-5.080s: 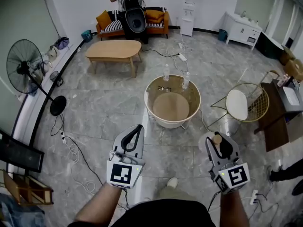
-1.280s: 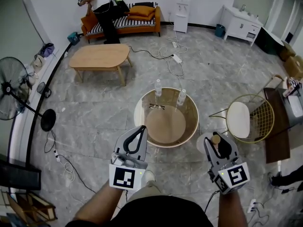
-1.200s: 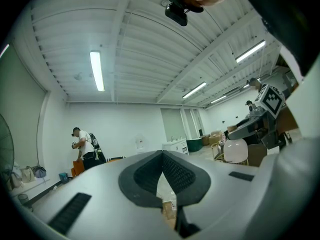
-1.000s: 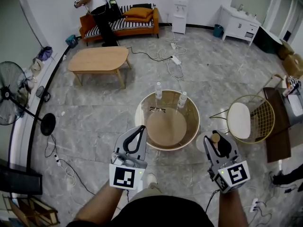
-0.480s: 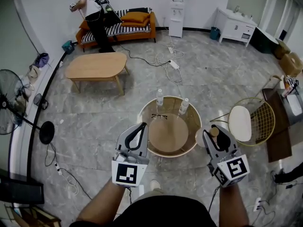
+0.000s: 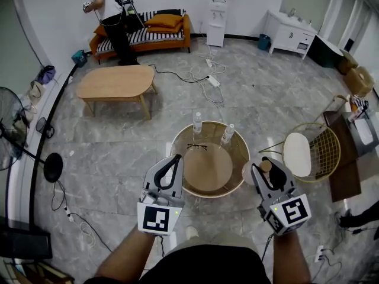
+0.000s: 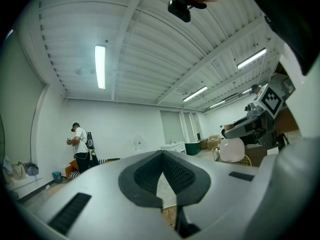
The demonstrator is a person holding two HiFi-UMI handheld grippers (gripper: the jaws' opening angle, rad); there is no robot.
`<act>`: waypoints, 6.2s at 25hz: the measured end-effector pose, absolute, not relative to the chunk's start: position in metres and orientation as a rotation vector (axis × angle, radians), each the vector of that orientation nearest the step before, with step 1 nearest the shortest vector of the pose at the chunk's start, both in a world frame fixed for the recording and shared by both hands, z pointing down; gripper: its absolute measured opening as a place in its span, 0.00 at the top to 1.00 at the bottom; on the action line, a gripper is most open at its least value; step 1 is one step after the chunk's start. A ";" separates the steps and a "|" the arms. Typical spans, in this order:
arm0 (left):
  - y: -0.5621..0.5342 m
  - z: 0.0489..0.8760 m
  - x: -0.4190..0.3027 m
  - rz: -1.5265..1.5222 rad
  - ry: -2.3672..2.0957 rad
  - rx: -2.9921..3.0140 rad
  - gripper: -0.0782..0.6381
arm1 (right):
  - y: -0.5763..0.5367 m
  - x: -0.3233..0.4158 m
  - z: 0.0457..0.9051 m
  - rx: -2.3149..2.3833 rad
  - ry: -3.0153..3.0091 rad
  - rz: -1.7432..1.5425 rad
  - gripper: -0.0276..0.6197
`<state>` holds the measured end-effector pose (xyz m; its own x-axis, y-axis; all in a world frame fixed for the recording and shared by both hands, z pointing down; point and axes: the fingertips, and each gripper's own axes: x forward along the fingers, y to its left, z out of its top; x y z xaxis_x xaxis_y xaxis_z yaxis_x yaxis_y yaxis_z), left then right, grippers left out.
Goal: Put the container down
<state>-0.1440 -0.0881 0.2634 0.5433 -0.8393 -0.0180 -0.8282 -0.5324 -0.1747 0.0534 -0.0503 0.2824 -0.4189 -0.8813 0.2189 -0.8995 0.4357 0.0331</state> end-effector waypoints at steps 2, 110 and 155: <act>-0.087 0.265 -0.144 -0.106 1.418 -2.623 0.88 | -0.049 0.055 0.282 1.571 -2.472 0.131 0.73; -0.294 0.512 -0.020 -0.359 1.548 -2.736 0.88 | -0.265 0.119 0.742 1.118 -2.175 0.785 0.73; -0.293 0.572 -0.033 -0.453 1.651 -2.733 0.88 | -0.271 0.120 0.938 1.058 -1.931 0.807 0.72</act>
